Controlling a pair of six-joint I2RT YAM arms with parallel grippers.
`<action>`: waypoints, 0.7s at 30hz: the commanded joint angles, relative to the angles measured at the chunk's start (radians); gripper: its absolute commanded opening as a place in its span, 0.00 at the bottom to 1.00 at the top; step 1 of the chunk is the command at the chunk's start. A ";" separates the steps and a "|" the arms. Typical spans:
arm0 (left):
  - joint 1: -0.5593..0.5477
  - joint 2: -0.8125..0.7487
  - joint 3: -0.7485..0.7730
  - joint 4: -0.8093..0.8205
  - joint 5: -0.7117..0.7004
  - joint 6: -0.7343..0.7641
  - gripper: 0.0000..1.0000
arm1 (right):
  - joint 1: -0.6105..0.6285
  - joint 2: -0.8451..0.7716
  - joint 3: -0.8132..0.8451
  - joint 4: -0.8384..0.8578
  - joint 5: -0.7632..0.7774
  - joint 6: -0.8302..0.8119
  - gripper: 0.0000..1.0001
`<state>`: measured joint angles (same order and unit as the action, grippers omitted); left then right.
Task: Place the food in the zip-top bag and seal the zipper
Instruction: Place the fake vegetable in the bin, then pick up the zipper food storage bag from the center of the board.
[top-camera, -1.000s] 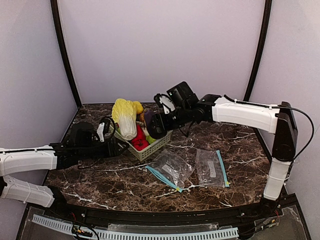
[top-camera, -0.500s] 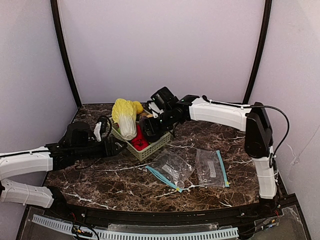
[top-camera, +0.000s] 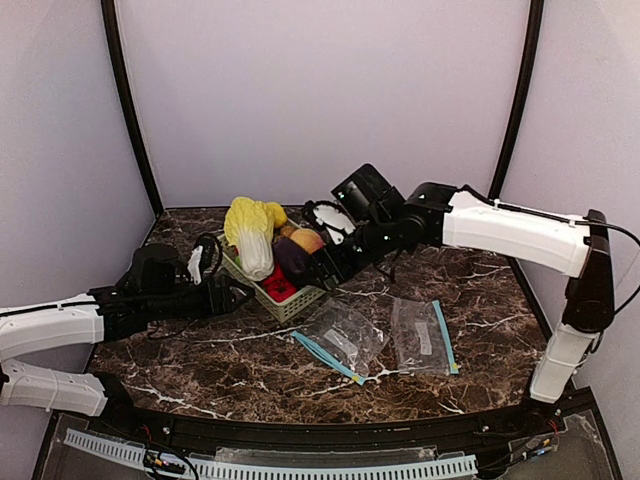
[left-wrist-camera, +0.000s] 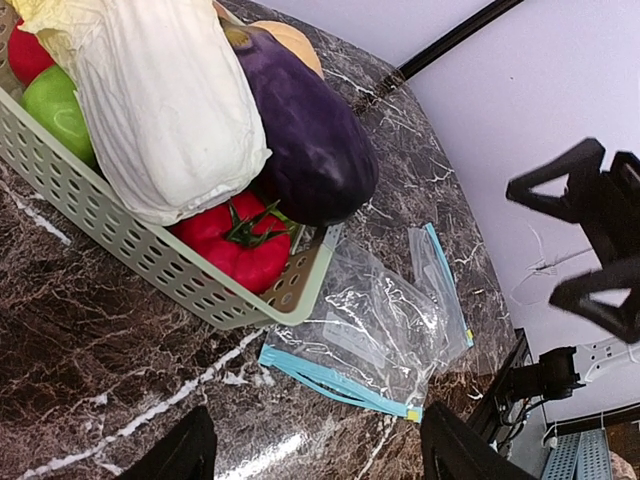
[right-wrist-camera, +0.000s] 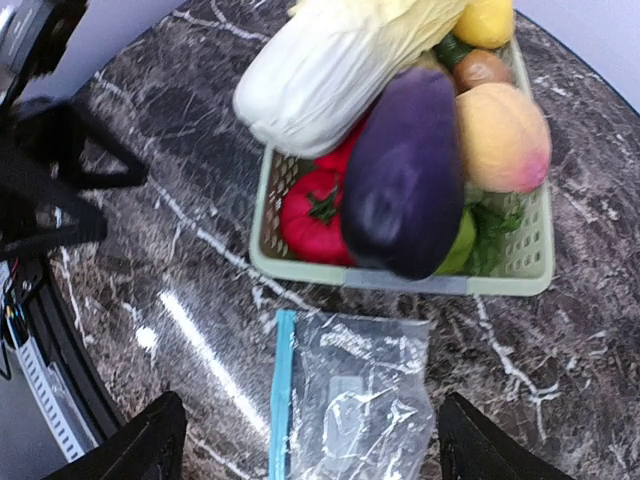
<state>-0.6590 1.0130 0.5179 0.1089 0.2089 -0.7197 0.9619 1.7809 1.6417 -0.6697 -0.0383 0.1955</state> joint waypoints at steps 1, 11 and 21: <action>-0.003 -0.016 -0.009 -0.038 0.016 -0.014 0.70 | 0.092 0.011 -0.130 -0.092 0.034 0.009 0.81; -0.021 -0.013 0.000 -0.046 0.002 -0.032 0.70 | 0.156 0.159 -0.155 -0.074 0.082 0.053 0.53; -0.024 -0.009 0.002 -0.052 -0.009 -0.029 0.71 | 0.175 0.231 -0.163 -0.039 0.083 0.041 0.49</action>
<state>-0.6785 1.0130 0.5179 0.0856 0.2089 -0.7471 1.1183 2.0071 1.4734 -0.7464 0.0353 0.2394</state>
